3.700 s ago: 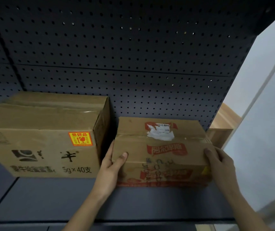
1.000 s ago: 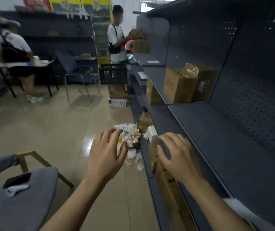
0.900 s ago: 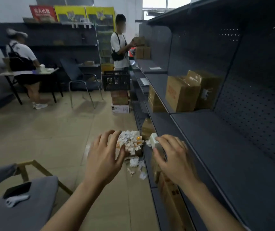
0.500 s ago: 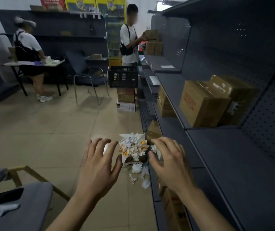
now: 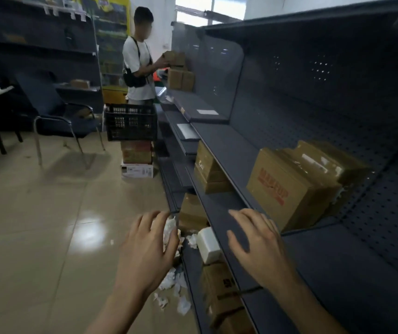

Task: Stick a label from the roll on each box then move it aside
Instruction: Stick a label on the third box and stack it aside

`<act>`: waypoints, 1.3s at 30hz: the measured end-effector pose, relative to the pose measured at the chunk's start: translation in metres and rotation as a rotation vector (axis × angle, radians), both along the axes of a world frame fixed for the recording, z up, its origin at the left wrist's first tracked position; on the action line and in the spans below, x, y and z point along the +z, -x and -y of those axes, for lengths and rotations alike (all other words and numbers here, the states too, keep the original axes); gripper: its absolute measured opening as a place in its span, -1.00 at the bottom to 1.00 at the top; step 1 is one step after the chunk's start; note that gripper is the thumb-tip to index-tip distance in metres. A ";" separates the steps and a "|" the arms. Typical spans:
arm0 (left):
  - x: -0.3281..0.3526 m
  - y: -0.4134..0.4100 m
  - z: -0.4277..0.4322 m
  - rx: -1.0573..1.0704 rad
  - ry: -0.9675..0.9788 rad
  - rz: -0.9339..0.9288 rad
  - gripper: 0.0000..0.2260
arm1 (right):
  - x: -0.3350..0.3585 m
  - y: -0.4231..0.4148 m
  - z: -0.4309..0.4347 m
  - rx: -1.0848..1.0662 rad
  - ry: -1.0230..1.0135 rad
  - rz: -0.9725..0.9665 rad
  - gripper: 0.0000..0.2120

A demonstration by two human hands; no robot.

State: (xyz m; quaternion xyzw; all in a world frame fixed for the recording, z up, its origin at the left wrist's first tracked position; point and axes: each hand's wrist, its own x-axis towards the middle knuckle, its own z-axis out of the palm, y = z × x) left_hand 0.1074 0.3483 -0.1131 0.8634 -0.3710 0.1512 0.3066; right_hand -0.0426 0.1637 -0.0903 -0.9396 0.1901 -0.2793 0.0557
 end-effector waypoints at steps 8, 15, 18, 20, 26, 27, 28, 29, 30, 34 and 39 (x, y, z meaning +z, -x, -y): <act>0.002 -0.031 0.130 -0.297 0.021 0.049 -0.59 | 0.012 0.012 0.084 -0.229 0.055 0.027 -0.62; 0.005 -0.031 0.243 -0.520 -0.051 0.071 -0.57 | 0.004 0.040 0.154 -0.509 -0.030 0.154 -0.58; 0.011 -0.042 0.278 -0.531 -0.026 0.023 -0.53 | 0.005 0.039 0.173 -0.597 -0.109 0.224 -0.45; 0.015 -0.052 0.297 -0.526 -0.010 -0.079 -0.47 | 0.002 0.036 0.180 -0.639 -0.160 0.232 -0.36; 0.022 -0.079 0.353 -0.585 0.023 -0.445 -0.25 | -0.010 0.015 0.182 -0.701 -0.387 0.237 -0.09; 0.023 -0.081 0.362 -0.606 0.031 -0.526 -0.24 | -0.012 0.011 0.180 -0.707 -0.430 0.264 -0.07; 0.025 -0.082 0.370 -0.626 0.039 -0.615 -0.24 | -0.013 0.007 0.179 -0.710 -0.462 0.299 -0.07; 0.028 -0.080 0.376 -0.643 0.051 -0.702 -0.30 | -0.015 0.003 0.177 -0.701 -0.486 0.338 -0.08; 0.031 -0.077 0.381 -0.656 0.076 -0.779 -0.42 | -0.015 0.000 0.176 -0.689 -0.505 0.371 -0.10; 0.032 -0.070 0.387 -0.731 0.218 -0.882 -0.73 | -0.010 -0.010 0.169 -0.695 -0.668 0.465 -0.12; 0.014 -0.069 0.379 -0.964 0.373 -0.821 -0.69 | 0.005 0.002 0.149 -0.780 -0.760 0.598 -0.14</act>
